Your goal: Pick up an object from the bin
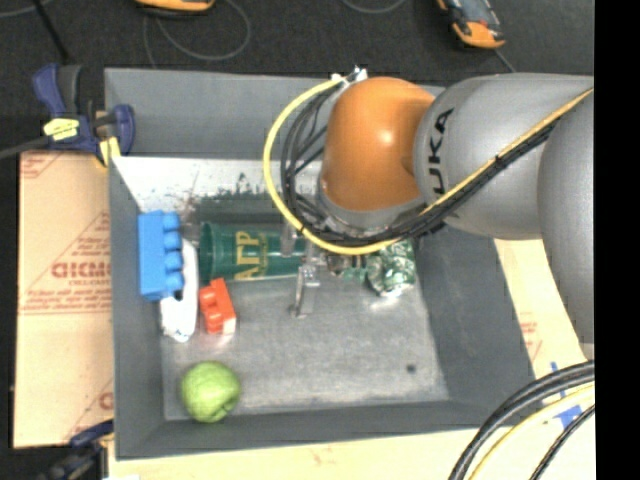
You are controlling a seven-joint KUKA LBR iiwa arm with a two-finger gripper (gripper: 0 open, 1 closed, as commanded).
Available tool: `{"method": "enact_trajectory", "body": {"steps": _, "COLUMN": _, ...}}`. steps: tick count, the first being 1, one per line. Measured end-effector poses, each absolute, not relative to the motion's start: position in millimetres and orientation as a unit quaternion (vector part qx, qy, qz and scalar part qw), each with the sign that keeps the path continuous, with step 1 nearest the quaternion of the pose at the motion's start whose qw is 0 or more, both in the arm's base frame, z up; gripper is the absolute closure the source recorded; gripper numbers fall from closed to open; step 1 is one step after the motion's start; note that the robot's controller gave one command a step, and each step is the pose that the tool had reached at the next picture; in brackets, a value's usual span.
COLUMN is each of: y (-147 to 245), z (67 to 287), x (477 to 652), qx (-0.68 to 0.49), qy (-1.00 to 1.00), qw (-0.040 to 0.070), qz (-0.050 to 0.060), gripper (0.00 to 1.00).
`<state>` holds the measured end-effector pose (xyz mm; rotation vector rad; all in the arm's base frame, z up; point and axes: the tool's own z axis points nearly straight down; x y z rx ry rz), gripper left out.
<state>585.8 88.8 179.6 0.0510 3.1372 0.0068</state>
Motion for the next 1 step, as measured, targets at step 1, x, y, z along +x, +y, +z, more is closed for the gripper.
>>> {"method": "enact_trajectory", "body": {"steps": 1, "y": 94.4, "z": 181.9, "x": 595.4, "qx": 0.036, "qy": 0.999, "qw": 0.001, "qz": -0.001, "gripper": 0.00}}
